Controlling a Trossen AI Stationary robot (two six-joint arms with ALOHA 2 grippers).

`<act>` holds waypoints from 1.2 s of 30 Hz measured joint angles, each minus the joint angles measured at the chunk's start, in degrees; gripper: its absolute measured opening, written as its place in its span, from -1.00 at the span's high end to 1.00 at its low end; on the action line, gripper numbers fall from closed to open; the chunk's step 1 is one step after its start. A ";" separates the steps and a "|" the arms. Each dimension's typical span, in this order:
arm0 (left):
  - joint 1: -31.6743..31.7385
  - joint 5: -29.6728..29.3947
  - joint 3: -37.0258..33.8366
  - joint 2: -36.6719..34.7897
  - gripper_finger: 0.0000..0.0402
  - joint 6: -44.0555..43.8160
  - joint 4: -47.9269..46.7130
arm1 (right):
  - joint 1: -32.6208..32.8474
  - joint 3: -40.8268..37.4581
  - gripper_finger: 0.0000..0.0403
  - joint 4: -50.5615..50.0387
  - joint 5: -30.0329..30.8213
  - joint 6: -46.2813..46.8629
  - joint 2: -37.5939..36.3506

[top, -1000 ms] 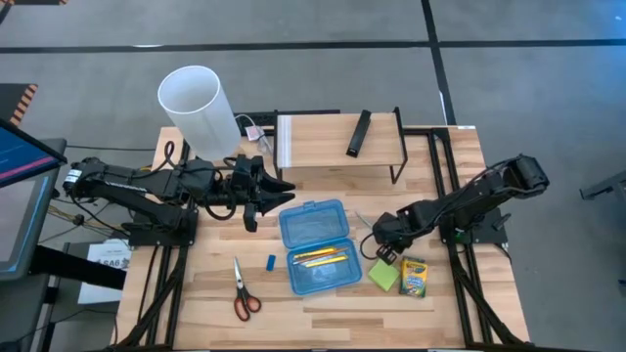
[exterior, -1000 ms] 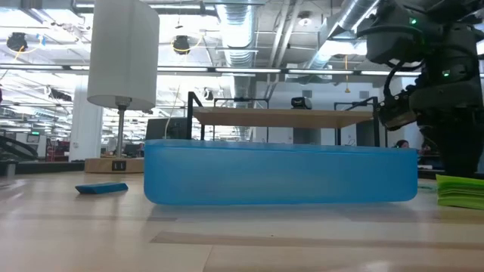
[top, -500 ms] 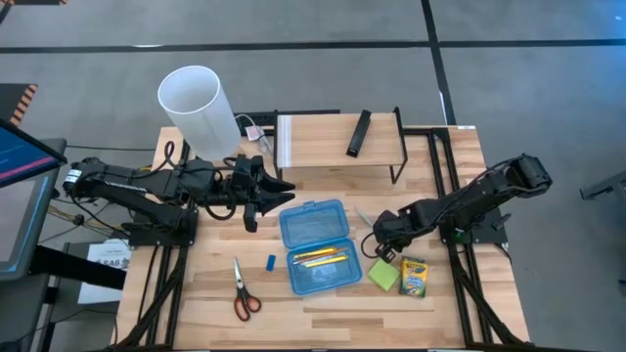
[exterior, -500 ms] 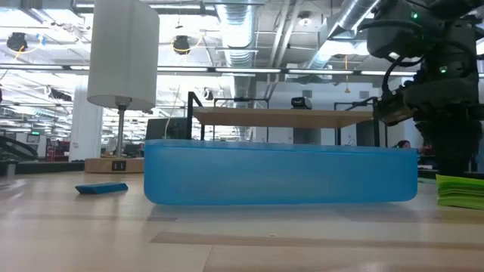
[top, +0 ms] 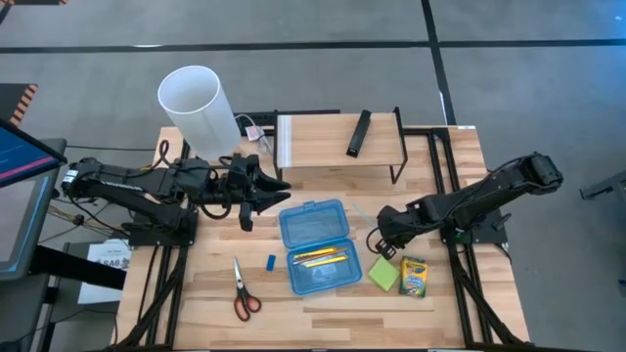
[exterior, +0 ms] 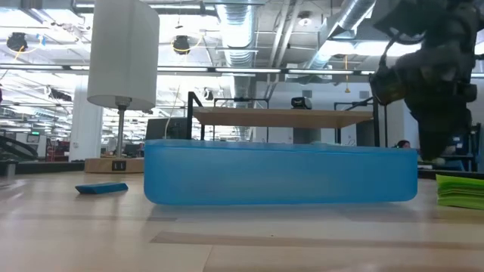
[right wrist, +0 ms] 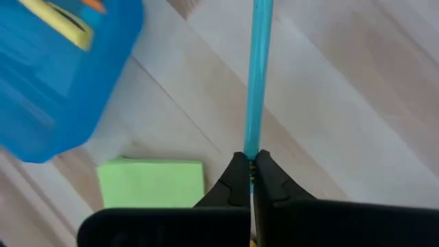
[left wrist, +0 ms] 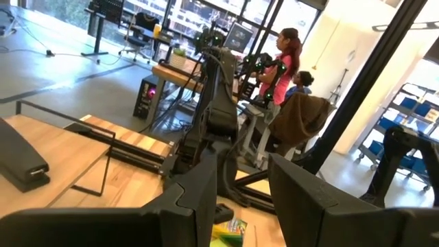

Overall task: Pack school essentials
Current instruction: Put the blue pencil into the blue supply box

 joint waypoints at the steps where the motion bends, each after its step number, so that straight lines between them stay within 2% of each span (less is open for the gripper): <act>1: 0.00 -0.05 0.00 -0.37 0.42 0.00 -0.12 | 0.00 0.08 1.00 0.11 0.26 -0.33 -0.44; 8: 0.29 -0.52 0.00 -4.90 0.42 -1.03 -7.22 | -0.09 0.34 1.00 3.57 0.90 -3.41 -1.58; 15: 0.94 -2.86 -0.03 -9.41 0.42 -2.72 -14.00 | -0.58 5.35 1.00 6.38 1.82 -12.36 2.57; 20: 0.94 -3.17 -0.02 -11.00 0.42 -3.96 -16.12 | -1.71 10.09 1.00 6.93 1.32 -19.36 7.32; 28: 0.87 -1.39 -0.07 -11.86 0.42 -7.40 -20.91 | -2.36 22.56 1.00 6.88 -2.62 -35.07 18.16; 36: 0.85 1.68 -0.07 -11.89 0.42 -12.12 -26.62 | -0.96 31.03 1.00 -0.32 -6.79 -46.32 29.45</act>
